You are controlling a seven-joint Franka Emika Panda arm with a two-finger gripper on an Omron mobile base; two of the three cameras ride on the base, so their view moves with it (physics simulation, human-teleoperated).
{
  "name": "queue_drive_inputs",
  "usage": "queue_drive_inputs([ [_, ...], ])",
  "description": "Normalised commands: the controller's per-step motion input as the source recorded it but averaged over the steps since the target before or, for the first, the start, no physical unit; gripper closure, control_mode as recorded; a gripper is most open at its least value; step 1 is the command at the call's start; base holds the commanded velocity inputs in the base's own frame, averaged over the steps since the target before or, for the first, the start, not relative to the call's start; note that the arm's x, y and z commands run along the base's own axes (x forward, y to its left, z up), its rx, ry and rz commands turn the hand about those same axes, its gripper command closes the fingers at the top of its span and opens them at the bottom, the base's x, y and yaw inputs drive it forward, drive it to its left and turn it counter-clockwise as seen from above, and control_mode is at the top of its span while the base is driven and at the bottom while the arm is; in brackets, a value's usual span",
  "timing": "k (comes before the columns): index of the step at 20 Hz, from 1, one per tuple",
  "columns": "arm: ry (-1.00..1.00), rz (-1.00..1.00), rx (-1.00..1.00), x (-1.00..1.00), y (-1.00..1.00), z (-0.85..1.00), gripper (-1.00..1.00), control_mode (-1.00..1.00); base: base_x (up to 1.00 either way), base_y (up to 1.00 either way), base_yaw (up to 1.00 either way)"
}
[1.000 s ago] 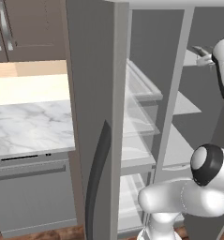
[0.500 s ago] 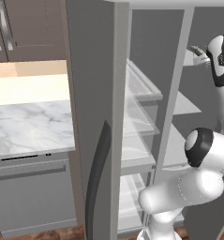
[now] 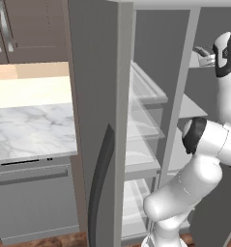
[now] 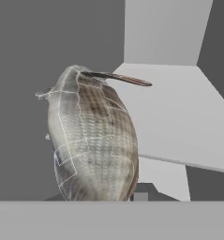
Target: There's a fish in the fridge that needs to be moved to the freezer for freezing. Pick up the fish from the fridge, place it on any shelf in the freezer, and close the fridge and freezer doors when done.
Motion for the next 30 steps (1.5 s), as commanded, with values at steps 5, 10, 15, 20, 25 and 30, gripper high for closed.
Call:
queue_drive_inputs([
  [5, 0.00, 0.00, 0.00, 0.42, 0.00, -0.02, 1.00, -1.00, 0.00, 0.00, 0.00],
  [10, 0.01, 0.00, 0.00, 0.43, 0.00, -0.12, 1.00, -1.00, 0.00, 0.00, 0.00],
  [15, 0.03, 0.00, 0.00, 0.37, -0.05, -0.17, 1.00, -1.00, 0.00, 0.00, 0.00],
  [20, 0.01, 0.00, 0.00, 0.35, -0.09, -0.18, 1.00, -1.00, 0.00, 0.00, 0.00],
  [25, 0.00, 0.00, 0.00, 0.36, -0.10, -0.05, 1.00, -1.00, 0.00, 0.00, 0.00],
  [30, 0.00, 0.00, 0.01, 0.42, -0.15, 0.00, 1.00, -1.00, 0.00, 0.00, 0.00],
])
